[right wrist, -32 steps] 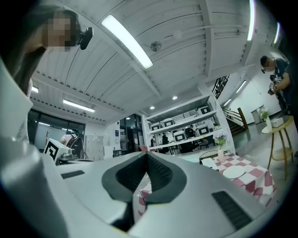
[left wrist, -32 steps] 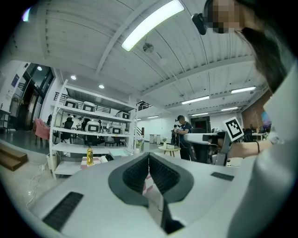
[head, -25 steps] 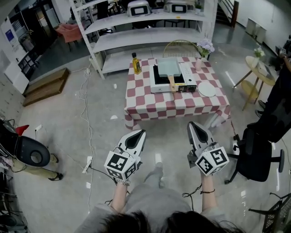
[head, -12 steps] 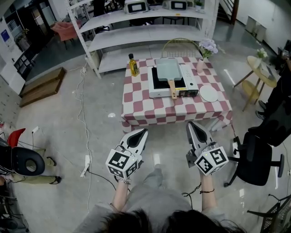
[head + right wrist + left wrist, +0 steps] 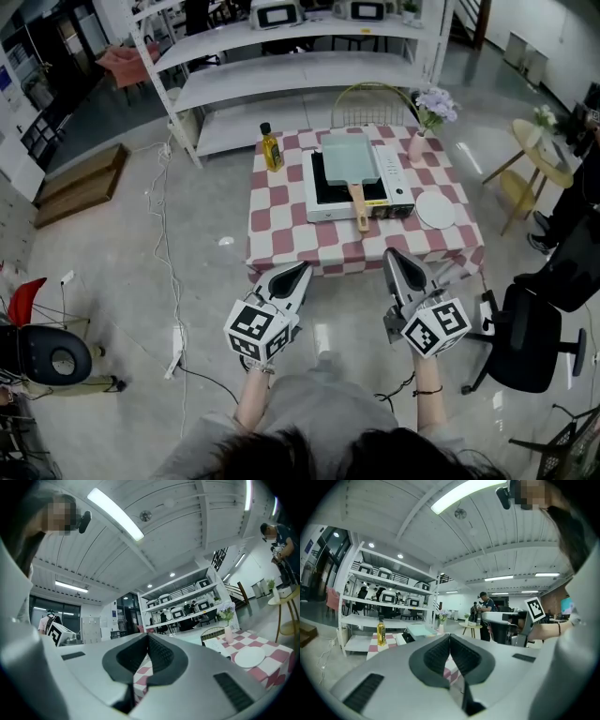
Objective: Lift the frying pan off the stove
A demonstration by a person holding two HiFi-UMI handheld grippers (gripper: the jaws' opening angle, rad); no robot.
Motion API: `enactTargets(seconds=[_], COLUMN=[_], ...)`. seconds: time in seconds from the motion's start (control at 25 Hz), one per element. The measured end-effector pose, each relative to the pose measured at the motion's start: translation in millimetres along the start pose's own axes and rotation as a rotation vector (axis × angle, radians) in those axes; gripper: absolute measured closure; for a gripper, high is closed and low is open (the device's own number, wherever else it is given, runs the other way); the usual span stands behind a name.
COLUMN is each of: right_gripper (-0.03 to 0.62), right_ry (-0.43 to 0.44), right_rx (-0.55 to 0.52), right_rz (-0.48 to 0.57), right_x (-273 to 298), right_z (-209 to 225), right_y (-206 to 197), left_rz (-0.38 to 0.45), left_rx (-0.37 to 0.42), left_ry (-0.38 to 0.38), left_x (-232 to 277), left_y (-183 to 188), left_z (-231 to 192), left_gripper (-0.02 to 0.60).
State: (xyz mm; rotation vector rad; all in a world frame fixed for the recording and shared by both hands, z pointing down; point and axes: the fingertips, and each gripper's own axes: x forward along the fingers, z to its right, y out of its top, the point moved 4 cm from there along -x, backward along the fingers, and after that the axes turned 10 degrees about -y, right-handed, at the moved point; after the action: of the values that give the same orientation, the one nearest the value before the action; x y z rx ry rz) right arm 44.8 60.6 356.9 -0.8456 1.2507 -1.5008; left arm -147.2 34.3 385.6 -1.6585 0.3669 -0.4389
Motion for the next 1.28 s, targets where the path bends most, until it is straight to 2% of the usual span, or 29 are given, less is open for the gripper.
enactTargets(seconds=[0.16, 0.4, 0.8, 0.96, 1.28], right_gripper=[0.572, 0.572, 0.572, 0.572, 0.572], right_ry=[0.028, 0.011, 0.018, 0.006, -0.005], right_rx=[-0.012, -0.011, -0.011, 0.004, 0.048], right_rz=[0.001, -0.001, -0.009, -0.021, -0.074], right_x=[20.4, 45.4, 59.9, 66.4, 89.1], right_z=[3.4, 15.0, 30.9, 39.2, 67.2], right_y=[-2.6, -7.5, -10.7, -15.5, -25.8], left_rz=[0.005, 0.003, -0.078, -0.110, -0.143], left_rx=[-0.017, -0.009, -0.003, -0.007, -0.075], left_ry=[0.004, -0.011, -0.101, -0.096, -0.069], left_x=[10.0, 26.4, 63.3, 70.9, 91.8], left_y=[-1.5, -2.1, -13.9, -20.9, -31.1], left_z=[-20.7, -41.7, -43.2, -48.7, -61.0], left_gripper=[0.555, 0.555, 0.555, 0.555, 0.555])
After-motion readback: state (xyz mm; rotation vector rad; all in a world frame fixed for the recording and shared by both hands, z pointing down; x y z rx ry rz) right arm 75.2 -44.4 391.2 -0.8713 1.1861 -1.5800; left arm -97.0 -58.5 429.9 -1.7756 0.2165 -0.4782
